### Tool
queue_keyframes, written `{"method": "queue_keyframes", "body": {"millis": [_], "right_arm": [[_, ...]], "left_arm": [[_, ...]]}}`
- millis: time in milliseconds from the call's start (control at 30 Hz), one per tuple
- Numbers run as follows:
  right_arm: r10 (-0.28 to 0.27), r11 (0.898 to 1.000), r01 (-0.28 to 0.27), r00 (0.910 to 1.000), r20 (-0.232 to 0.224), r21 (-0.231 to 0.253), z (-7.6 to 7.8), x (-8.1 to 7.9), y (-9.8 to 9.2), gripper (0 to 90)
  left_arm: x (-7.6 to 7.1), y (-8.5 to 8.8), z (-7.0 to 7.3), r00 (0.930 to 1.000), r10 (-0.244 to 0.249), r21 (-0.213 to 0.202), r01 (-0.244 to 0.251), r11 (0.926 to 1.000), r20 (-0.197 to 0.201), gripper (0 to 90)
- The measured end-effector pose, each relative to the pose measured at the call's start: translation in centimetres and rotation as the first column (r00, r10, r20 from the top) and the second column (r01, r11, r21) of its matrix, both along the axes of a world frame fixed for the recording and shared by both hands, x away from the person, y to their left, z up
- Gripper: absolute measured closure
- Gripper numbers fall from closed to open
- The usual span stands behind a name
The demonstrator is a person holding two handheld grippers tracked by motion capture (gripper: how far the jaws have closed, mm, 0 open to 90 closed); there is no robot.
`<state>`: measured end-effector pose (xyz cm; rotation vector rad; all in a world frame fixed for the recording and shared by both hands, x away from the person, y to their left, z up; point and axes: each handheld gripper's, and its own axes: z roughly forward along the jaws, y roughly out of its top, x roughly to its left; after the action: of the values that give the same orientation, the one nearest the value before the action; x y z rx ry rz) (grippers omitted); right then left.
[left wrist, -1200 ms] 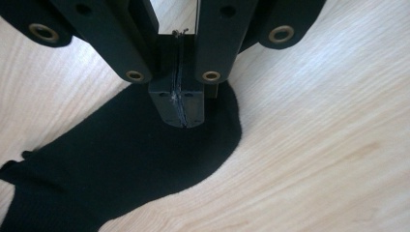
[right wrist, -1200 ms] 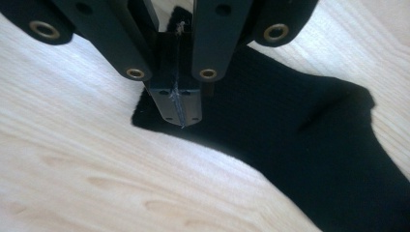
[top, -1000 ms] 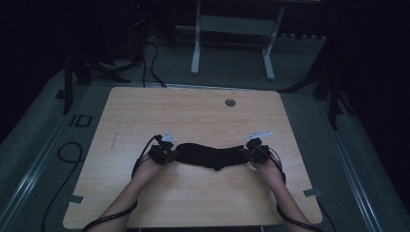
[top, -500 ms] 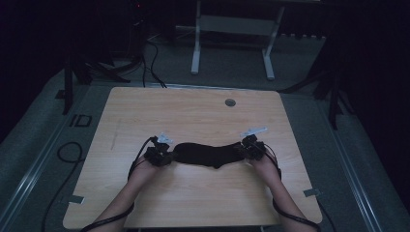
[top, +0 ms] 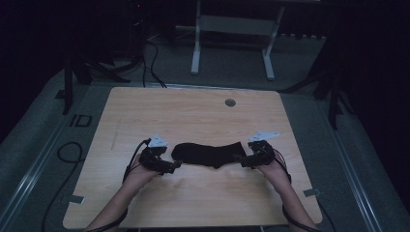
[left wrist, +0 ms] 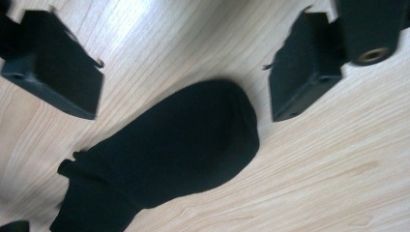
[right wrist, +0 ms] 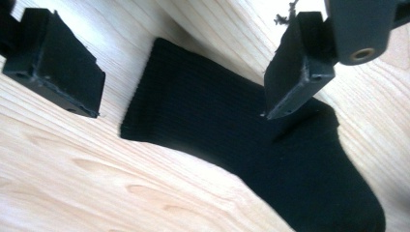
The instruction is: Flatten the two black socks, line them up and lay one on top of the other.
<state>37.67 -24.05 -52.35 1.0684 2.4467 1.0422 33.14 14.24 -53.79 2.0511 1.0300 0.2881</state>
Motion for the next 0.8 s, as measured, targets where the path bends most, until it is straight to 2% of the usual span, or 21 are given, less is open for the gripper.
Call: {"method": "queue_keyframes", "body": {"millis": [100,233,333,433,567,600,667,800], "right_arm": [[0.016,1.000,-0.016,0.9997,0.018,-0.017,0.0,-0.3,-0.5,13.3],[0.015,1.000,-0.015,0.9995,0.028,-0.004,-0.2,-0.6,-1.1,13.3],[-0.008,1.000,0.008,0.9992,0.038,0.012,-0.5,-1.0,-2.1,13.3],[-0.029,0.999,0.029,0.9987,0.042,0.018,-0.8,-1.4,-3.0,13.2],[-0.051,0.999,0.050,0.9983,0.027,0.014,-1.3,-1.8,-4.3,13.3],[-0.051,0.999,0.050,0.9983,0.027,0.014,-1.3,-1.8,-4.3,13.4],[-0.081,0.997,0.081,0.9967,0.009,0.019,-1.7,-2.2,-5.7,13.5],[-0.112,0.993,0.112,0.9937,-0.010,0.030,-2.1,-2.8,-7.0,13.7]], "left_arm": [[-0.5,0.5,-0.1,0.9996,0.021,-0.001,-0.021,0.9998,0.020,7.5],[-1.0,1.2,-0.5,0.9990,0.035,0.000,-0.035,0.9994,0.026,6.6],[-1.3,1.7,-1.0,0.9986,0.038,0.011,-0.039,0.9992,0.036,6.6],[-1.7,2.3,-1.3,0.9991,0.036,0.003,-0.036,0.9993,0.020,6.6],[-2.1,2.7,-1.6,0.9991,0.038,0.013,-0.038,0.9992,0.019,6.6],[-2.4,3.1,-1.8,0.9992,0.039,0.013,-0.039,0.9992,0.007,6.6],[-2.7,3.5,-1.8,0.9988,0.048,0.017,-0.049,0.9987,0.005,6.6],[-3.2,4.3,-2.0,0.9975,0.071,0.002,-0.071,0.9975,0.003,6.6]]}}
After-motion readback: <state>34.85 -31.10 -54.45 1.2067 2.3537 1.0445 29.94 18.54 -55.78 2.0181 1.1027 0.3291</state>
